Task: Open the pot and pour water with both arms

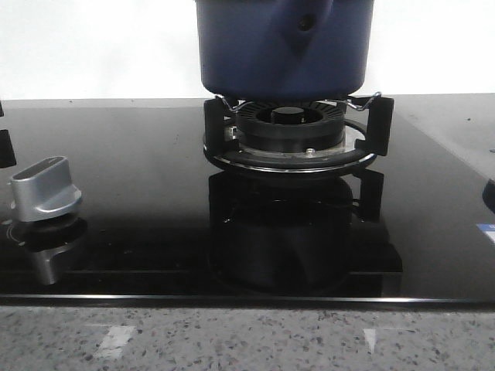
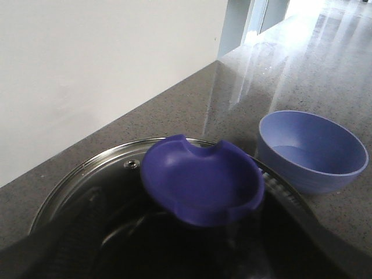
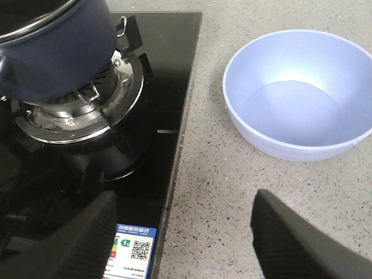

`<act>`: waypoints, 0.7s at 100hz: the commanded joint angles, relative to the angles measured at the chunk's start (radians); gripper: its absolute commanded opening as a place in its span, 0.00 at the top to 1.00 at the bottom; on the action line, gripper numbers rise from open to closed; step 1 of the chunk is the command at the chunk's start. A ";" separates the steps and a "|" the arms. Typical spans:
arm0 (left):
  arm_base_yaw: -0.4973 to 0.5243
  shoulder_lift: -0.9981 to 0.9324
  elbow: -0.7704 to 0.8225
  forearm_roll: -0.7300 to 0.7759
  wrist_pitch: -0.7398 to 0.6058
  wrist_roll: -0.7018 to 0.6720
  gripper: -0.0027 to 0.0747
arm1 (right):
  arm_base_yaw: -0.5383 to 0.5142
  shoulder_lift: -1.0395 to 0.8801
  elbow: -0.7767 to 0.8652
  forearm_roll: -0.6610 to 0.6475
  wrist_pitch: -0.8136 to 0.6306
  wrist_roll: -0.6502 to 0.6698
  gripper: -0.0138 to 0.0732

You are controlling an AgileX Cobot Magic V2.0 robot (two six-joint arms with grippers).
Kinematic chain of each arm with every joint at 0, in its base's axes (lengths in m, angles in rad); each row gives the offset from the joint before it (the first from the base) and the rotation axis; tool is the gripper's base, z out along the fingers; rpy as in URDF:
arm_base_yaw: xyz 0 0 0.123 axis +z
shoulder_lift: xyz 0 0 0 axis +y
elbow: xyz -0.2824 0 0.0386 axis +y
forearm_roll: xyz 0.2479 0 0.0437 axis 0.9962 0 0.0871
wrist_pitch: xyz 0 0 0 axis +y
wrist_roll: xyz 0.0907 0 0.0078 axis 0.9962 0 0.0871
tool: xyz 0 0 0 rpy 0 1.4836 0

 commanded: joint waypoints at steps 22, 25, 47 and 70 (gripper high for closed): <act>-0.037 0.014 -0.070 -0.058 0.027 0.002 0.29 | -0.002 0.013 -0.035 -0.004 -0.058 -0.012 0.33; -0.042 0.021 -0.070 -0.058 0.027 0.002 0.29 | -0.002 0.013 -0.035 -0.004 -0.058 -0.012 0.33; -0.048 0.033 -0.070 -0.058 0.001 0.036 0.30 | -0.002 0.013 -0.035 -0.004 -0.058 -0.012 0.33; -0.048 0.033 -0.070 -0.058 -0.007 0.040 0.49 | -0.002 0.013 -0.035 -0.004 -0.058 -0.012 0.33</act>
